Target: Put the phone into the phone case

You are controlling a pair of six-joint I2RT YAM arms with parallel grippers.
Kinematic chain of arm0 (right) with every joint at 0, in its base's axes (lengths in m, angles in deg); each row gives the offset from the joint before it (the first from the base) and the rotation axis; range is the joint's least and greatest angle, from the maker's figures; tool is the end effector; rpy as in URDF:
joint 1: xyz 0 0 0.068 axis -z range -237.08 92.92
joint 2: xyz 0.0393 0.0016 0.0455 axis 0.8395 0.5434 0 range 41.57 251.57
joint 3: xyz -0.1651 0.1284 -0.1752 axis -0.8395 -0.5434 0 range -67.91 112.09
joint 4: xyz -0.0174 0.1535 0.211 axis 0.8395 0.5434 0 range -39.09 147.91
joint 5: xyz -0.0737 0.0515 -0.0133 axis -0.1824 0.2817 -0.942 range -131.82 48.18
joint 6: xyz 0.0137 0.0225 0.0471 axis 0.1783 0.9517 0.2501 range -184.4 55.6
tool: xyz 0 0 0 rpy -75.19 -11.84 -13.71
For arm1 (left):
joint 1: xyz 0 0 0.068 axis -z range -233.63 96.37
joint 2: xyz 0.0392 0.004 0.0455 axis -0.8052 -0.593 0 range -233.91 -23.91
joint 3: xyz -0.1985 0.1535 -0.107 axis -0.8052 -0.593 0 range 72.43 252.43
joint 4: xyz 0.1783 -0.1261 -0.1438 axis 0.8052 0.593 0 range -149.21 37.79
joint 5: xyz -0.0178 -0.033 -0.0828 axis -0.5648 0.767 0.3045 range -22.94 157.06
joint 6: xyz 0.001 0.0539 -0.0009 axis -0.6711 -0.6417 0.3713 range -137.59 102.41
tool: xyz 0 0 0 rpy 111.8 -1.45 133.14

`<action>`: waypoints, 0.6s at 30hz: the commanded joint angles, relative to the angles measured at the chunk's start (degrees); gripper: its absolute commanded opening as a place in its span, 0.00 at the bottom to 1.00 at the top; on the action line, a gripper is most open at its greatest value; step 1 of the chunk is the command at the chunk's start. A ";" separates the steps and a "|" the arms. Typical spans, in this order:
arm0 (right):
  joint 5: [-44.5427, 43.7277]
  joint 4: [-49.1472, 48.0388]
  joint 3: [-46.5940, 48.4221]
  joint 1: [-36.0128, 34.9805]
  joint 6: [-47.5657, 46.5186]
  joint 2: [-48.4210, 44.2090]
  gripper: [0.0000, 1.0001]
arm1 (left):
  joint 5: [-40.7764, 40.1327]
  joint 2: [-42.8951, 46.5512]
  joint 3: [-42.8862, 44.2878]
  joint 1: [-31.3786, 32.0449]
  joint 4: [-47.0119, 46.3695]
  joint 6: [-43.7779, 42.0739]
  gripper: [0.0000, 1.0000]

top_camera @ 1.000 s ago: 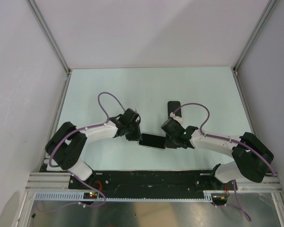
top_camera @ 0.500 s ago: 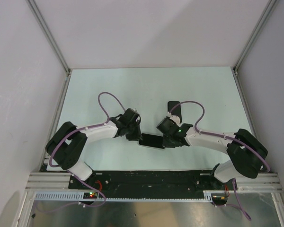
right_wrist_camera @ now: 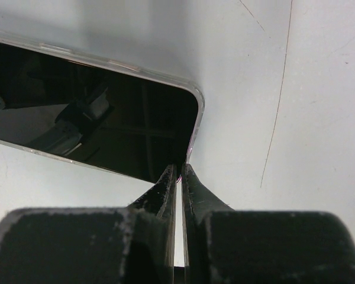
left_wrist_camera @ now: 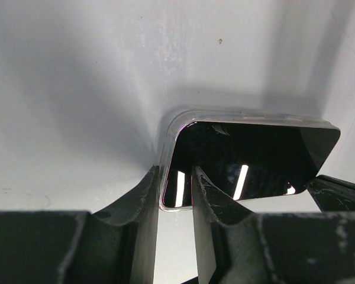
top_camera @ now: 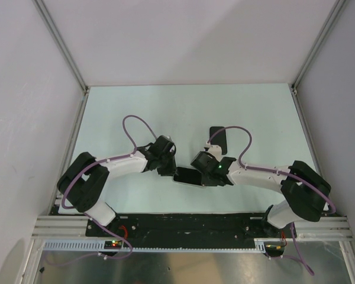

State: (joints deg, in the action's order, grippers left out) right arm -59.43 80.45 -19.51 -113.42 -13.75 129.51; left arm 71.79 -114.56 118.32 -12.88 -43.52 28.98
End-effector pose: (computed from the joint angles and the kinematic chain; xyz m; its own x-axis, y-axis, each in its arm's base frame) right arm 0.1621 0.2238 0.1668 -0.8954 -0.0147 -0.4450 -0.0645 0.9932 0.0969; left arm 0.2202 -0.1936 0.1523 -0.9479 -0.1385 -0.2869 -0.0101 0.9132 -0.4074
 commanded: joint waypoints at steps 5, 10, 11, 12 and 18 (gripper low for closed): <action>5.74 -9.11 -6.47 -3.27 5.40 9.20 0.04 | 2.70 -2.56 0.30 2.45 -4.69 2.06 0.29; 6.05 -9.50 -7.24 -4.44 6.49 10.07 0.04 | 2.42 -2.47 0.11 2.40 -4.66 2.36 0.29; 6.25 -9.63 -7.43 -4.77 6.62 10.37 0.04 | 2.40 -2.49 0.10 2.36 -4.68 2.37 0.29; 6.35 -9.87 -7.61 -4.98 6.85 10.57 0.04 | 2.40 -2.46 0.04 2.34 -4.64 2.42 0.29; 7.15 -10.94 -8.66 -6.43 7.86 12.31 0.04 | 2.32 -2.17 -0.11 2.37 -4.70 2.55 0.29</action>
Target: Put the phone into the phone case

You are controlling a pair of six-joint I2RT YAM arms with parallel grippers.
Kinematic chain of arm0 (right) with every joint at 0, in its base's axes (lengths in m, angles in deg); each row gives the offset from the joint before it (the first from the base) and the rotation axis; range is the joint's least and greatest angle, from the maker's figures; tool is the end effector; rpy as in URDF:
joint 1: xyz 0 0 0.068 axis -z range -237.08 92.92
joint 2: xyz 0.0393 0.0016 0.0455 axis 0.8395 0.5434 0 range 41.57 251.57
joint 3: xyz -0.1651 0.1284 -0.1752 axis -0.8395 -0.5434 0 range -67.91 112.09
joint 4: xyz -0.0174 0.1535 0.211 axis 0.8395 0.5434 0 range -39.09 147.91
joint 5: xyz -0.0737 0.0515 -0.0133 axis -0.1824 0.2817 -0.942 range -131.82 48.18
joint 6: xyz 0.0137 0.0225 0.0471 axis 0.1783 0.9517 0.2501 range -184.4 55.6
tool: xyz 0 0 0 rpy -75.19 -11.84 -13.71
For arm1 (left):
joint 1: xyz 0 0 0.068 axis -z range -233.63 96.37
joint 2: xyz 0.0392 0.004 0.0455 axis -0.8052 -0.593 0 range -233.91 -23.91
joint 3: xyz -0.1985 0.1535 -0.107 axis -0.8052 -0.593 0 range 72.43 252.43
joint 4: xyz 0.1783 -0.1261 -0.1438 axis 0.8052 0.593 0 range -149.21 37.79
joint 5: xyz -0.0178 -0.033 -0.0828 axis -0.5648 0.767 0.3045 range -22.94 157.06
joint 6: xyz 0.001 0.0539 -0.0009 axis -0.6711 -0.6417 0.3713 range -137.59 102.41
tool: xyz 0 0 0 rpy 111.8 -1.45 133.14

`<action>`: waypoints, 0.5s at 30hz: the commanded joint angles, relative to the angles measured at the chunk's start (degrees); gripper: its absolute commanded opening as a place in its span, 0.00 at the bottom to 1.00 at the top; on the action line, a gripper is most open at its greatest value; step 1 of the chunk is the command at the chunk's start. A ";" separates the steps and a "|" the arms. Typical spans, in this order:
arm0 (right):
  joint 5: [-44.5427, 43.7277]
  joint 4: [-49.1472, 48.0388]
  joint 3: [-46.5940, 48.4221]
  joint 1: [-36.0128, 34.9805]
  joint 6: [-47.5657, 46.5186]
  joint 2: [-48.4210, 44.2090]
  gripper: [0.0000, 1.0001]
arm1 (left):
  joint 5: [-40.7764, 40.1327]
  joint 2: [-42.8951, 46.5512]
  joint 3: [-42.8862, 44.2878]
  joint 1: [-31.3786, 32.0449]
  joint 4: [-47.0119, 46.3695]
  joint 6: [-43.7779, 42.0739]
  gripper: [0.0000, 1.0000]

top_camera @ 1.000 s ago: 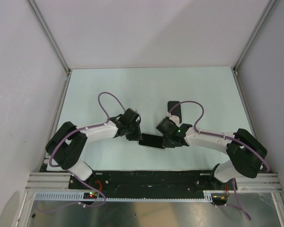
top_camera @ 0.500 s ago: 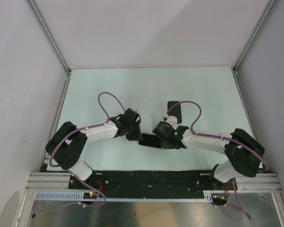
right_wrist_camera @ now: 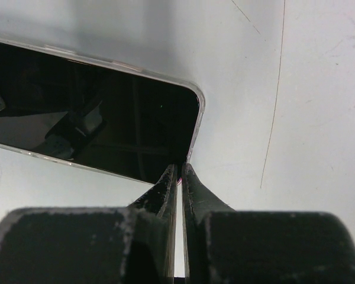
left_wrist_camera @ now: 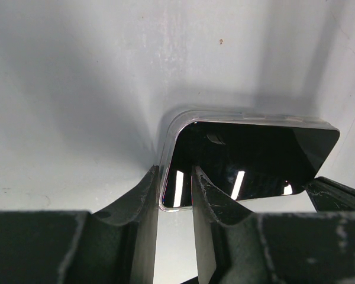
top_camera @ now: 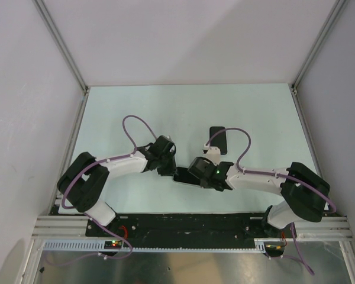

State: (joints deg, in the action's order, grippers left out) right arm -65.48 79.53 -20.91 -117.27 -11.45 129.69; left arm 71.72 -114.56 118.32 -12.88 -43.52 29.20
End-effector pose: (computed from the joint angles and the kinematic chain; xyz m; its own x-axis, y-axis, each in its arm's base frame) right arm 0.1479 0.2291 0.1614 -0.8601 -0.0306 -0.5092 -0.0648 0.9967 0.0495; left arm 0.2202 -0.1936 0.1523 -0.9476 -0.1423 -0.2861 -0.0140 0.9130 -0.4078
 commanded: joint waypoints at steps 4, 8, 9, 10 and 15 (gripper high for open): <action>13.55 -10.29 -7.36 -3.13 5.63 12.77 0.04 | 2.39 -2.10 -0.07 2.29 -4.70 2.30 0.29; 13.52 -9.63 -7.32 -2.98 4.99 11.42 0.04 | 2.31 -1.73 -0.01 2.04 -4.70 2.03 0.29; 13.23 -9.11 -7.25 -2.51 4.67 10.52 0.06 | 2.29 -1.55 -0.01 1.87 -4.70 1.88 0.29; 12.86 -8.62 -6.91 -2.01 3.99 8.84 0.07 | 2.29 -1.11 -0.01 1.65 -4.61 1.63 0.29; 10.81 -4.26 -3.12 2.89 -1.20 0.83 0.16 | 2.06 1.55 0.43 -0.19 -3.54 0.38 0.31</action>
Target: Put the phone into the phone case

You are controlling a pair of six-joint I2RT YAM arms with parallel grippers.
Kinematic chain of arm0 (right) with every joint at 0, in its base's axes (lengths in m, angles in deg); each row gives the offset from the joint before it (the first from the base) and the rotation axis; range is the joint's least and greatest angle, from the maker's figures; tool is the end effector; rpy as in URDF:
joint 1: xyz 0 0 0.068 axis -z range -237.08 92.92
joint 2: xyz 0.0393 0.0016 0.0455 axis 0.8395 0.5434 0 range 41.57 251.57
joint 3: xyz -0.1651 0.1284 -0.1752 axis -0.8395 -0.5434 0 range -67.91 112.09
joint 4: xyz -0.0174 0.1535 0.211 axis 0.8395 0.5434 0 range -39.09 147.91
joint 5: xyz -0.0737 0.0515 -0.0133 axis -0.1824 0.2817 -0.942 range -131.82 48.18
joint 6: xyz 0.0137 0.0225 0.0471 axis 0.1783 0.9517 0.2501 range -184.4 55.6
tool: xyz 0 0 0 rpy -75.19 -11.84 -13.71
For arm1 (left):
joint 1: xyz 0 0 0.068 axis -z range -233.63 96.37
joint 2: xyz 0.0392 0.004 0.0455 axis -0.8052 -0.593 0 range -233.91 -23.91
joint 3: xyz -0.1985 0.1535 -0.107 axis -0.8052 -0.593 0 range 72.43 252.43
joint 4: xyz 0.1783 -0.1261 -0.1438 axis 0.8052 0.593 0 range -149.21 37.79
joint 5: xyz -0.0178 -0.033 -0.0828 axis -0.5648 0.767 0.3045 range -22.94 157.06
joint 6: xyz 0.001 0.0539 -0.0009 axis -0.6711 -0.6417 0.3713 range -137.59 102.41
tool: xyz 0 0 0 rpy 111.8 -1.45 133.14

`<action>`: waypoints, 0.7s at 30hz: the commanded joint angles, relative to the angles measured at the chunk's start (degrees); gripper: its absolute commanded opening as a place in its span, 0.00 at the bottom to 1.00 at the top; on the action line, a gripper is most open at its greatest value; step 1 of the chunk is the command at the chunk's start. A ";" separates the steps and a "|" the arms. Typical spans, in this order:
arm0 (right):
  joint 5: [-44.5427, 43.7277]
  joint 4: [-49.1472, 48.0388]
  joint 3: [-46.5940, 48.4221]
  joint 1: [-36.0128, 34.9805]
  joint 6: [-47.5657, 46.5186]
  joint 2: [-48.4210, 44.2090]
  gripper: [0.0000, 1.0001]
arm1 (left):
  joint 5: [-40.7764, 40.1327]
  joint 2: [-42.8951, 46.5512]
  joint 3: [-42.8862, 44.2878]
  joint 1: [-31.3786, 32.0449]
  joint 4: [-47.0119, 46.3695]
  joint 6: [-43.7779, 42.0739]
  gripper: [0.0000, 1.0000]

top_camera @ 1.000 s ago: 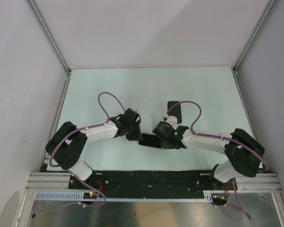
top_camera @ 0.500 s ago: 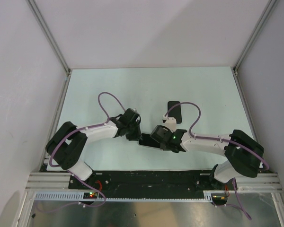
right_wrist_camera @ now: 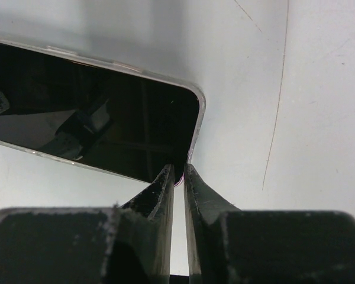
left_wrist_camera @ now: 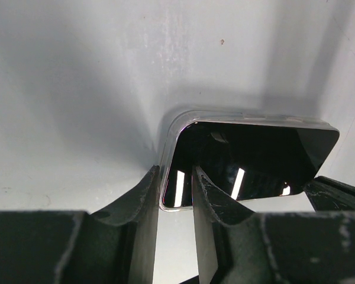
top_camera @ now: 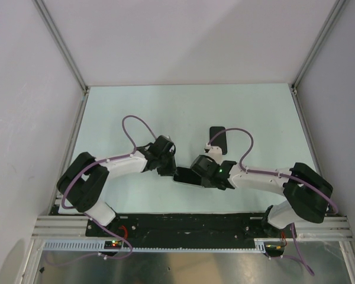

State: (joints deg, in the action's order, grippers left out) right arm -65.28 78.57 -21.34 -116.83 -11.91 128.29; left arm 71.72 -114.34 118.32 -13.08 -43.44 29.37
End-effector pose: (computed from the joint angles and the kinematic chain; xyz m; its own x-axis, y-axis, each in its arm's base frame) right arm 0.1489 0.2270 0.1662 -0.8525 -0.0172 -0.5224 -0.0661 0.9950 0.0751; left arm 0.2207 -0.1926 0.1533 -0.9465 -0.1488 -0.2864 -0.0192 0.9118 -0.4101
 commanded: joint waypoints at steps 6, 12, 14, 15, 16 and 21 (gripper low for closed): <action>10.10 0.09 3.08 7.56 -5.57 -4.07 0.18 | 1.53 4.17 1.60 -1.24 -1.38 -1.24 0.34; 11.57 -0.87 4.33 14.00 -10.03 -7.99 0.20 | 0.85 7.91 1.10 -1.46 0.57 -1.71 0.37; 12.32 -2.11 4.46 15.57 -11.38 -7.82 0.20 | 0.73 9.33 0.16 -1.43 1.02 -1.39 0.38; 12.88 -2.89 4.56 16.43 -11.89 -7.50 0.20 | 0.67 9.98 -0.37 -1.17 1.06 -1.10 0.38; 13.43 -3.45 4.80 17.13 -12.50 -6.55 0.20 | 0.55 10.70 -1.15 -0.87 1.13 -0.70 0.37; 17.01 -6.81 6.25 19.75 -15.80 -0.69 0.20 | -0.53 12.88 -4.43 2.46 1.06 2.01 0.33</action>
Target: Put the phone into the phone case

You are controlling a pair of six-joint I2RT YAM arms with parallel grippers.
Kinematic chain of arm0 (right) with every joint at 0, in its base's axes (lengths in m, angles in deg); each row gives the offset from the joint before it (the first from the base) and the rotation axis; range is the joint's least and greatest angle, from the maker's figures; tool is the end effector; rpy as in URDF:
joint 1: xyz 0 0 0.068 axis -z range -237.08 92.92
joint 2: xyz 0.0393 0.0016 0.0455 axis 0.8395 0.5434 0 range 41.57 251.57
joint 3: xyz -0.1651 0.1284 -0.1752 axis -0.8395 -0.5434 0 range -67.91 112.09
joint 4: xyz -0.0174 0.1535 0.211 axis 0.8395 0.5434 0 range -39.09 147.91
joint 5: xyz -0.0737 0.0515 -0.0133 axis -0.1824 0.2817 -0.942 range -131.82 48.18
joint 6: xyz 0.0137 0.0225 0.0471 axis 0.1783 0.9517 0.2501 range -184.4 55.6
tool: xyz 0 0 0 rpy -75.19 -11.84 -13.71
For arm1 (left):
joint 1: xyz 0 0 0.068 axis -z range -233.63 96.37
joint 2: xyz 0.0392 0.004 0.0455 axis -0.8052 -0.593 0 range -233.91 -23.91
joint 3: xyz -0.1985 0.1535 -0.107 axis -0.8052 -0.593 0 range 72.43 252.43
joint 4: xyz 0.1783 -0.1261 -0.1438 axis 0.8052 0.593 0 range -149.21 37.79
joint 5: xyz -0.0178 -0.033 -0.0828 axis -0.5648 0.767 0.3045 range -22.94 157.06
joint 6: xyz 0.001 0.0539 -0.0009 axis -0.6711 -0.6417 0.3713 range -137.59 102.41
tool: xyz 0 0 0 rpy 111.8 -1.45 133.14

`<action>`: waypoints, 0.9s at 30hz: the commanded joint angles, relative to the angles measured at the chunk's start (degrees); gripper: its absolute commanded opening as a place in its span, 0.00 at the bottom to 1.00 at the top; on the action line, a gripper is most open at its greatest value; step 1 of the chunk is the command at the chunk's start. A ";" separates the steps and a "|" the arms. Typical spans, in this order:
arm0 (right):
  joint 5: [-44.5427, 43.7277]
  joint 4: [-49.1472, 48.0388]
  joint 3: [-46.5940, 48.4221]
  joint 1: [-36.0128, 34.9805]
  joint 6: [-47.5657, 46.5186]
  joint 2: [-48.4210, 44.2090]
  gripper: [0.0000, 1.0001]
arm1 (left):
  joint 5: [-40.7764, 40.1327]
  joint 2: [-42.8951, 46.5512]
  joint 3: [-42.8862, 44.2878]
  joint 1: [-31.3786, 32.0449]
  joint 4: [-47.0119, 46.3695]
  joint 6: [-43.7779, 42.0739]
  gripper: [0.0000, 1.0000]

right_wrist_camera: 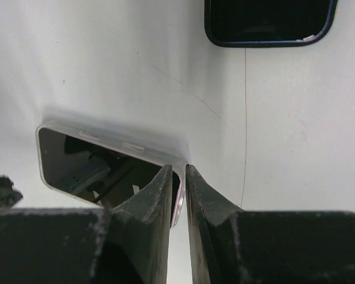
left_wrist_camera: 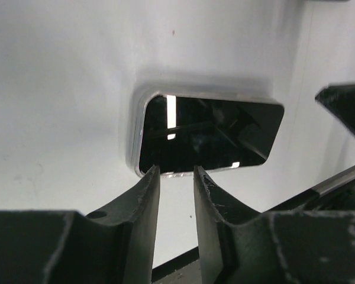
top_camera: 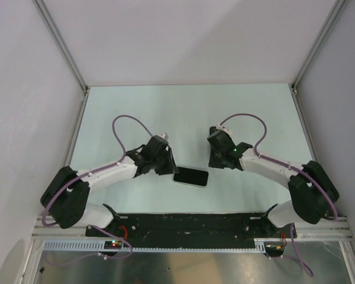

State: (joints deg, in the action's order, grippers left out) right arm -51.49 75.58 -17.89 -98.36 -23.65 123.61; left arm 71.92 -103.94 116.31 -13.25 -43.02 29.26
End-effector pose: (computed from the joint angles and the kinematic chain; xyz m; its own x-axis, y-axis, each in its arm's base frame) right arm 0.2166 0.1821 0.2047 -0.8550 0.1058 -0.5077 -0.0300 0.9672 0.2521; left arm 0.2071 -0.1801 0.1908 -0.9122 -0.1784 -0.3689 0.0286 0.8704 -0.4915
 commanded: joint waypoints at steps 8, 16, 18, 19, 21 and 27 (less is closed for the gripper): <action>5.07 -6.49 5.66 2.49 -6.16 11.92 0.19 | -3.60 1.45 -4.10 9.38 0.15 7.12 0.27; 5.67 -6.23 6.12 2.12 -6.47 15.73 0.17 | -3.76 -3.54 -2.87 10.90 -1.59 8.35 0.22; 5.90 -6.19 5.41 1.72 -6.43 15.68 0.16 | -3.82 -4.80 -2.38 10.87 -1.77 8.35 0.21; 5.94 -6.29 4.94 1.46 -6.28 15.42 0.16 | -3.90 -5.37 -2.21 10.78 -1.86 8.35 0.21; 5.97 -6.40 3.76 0.85 -5.88 14.77 0.16 | -3.96 -6.51 -1.97 10.31 -2.03 8.26 0.20; 5.83 -6.66 -1.63 -2.13 -3.54 10.63 0.15 | -3.62 -8.20 -1.43 6.42 -2.38 6.67 0.19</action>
State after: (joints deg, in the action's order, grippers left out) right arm -46.07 67.80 -15.42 -98.06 -29.01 137.31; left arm 69.86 -110.84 113.42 -4.03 -44.79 36.89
